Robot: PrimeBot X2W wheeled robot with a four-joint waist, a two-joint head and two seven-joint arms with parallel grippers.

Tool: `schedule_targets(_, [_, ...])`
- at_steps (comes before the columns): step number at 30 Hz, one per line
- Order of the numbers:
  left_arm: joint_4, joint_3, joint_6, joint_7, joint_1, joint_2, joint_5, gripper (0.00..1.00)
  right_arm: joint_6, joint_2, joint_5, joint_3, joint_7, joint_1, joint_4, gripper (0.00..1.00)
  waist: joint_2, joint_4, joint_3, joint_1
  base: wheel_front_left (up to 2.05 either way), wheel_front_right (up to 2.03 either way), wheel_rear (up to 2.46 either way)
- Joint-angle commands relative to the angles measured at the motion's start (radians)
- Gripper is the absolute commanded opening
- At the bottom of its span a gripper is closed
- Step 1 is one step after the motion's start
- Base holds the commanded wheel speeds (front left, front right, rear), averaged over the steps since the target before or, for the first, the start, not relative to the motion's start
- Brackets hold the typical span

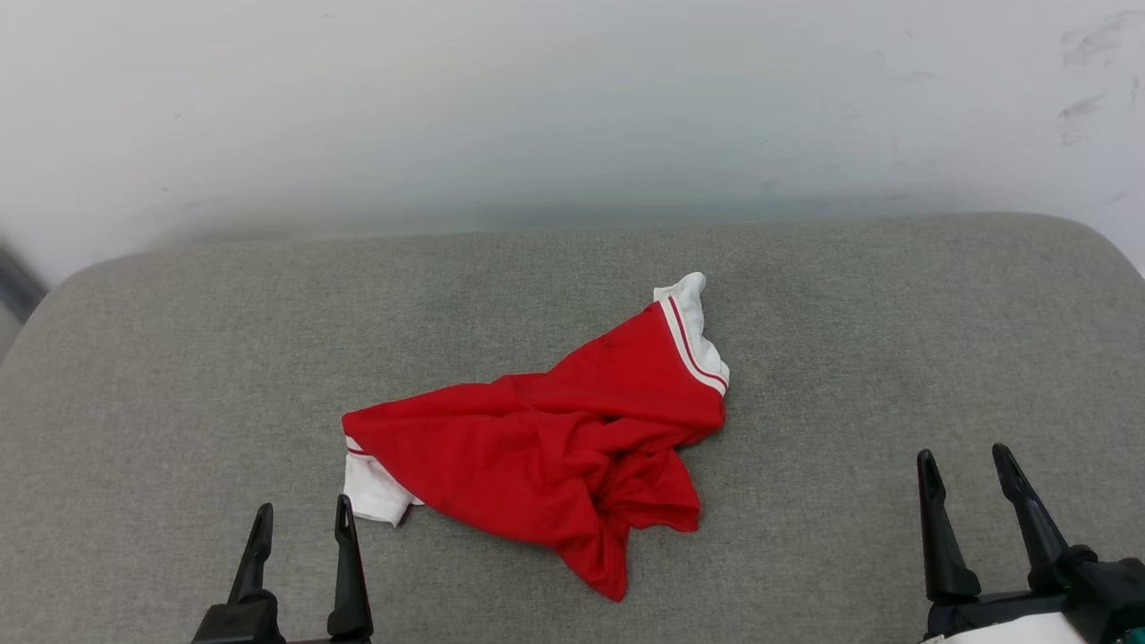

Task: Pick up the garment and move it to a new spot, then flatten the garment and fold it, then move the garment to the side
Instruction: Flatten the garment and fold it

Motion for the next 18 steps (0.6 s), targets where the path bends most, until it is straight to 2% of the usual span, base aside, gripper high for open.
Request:
schedule_targets(1, [0.002,0.005,-0.003,-0.003,0.006,-0.002,0.007,1.0,0.0,0.002,0.003,0.002,-0.002,0.011,-0.004,1.0,0.0,0.0,0.0,0.0001,0.0,0.0,0.0])
schedule_targets(11, [0.006,0.017,-0.019,-0.003,-0.001,-0.008,0.015,1.0,0.0,0.002,-0.022,0.001,-0.002,-0.051,-0.021,1.0,0.0,0.002,0.004,0.0001,0.0,0.0,0.0])
schedule_targets(18, [-0.001,0.019,-0.015,-0.003,-0.025,-0.01,0.009,1.0,0.0,0.002,-0.087,0.004,-0.002,-0.261,-0.065,1.0,0.0,0.006,0.032,0.0001,0.0,0.0,0.0])
